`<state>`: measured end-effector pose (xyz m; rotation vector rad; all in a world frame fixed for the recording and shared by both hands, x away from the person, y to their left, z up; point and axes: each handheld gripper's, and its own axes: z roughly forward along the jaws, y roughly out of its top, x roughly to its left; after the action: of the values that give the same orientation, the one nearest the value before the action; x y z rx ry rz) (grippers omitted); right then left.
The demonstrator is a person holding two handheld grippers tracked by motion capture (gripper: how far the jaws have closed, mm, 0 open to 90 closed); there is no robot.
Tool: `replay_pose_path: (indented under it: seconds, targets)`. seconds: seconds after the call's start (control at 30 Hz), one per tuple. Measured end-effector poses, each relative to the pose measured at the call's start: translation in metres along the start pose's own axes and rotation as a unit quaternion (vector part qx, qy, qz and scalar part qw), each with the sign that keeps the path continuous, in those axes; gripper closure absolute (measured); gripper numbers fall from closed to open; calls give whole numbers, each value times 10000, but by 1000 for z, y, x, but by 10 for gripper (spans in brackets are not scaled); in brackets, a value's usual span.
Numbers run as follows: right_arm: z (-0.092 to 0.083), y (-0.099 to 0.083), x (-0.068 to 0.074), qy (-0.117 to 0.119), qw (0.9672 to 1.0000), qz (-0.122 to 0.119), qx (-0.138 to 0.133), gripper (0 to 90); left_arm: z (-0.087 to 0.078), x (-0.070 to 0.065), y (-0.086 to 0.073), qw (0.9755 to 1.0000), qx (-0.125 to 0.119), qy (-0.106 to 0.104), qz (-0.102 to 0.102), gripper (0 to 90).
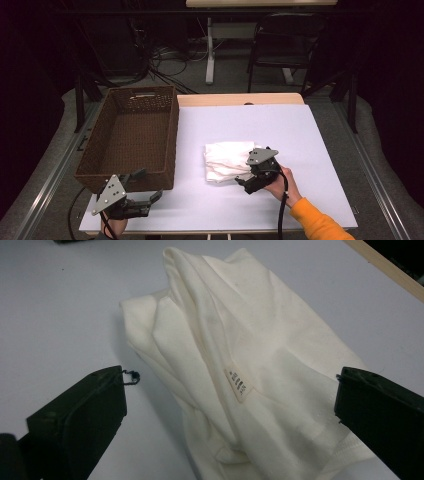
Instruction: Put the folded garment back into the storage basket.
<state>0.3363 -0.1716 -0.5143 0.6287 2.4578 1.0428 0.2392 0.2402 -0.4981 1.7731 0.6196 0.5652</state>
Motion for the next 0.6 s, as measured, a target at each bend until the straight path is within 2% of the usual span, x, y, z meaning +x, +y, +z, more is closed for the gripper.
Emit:
replay_pose_path:
  seconds: [0.6]
  targets:
    - [17,3,1,76,9998,-83,141,0,0,0,0,10000,-4,-16,-5,158]
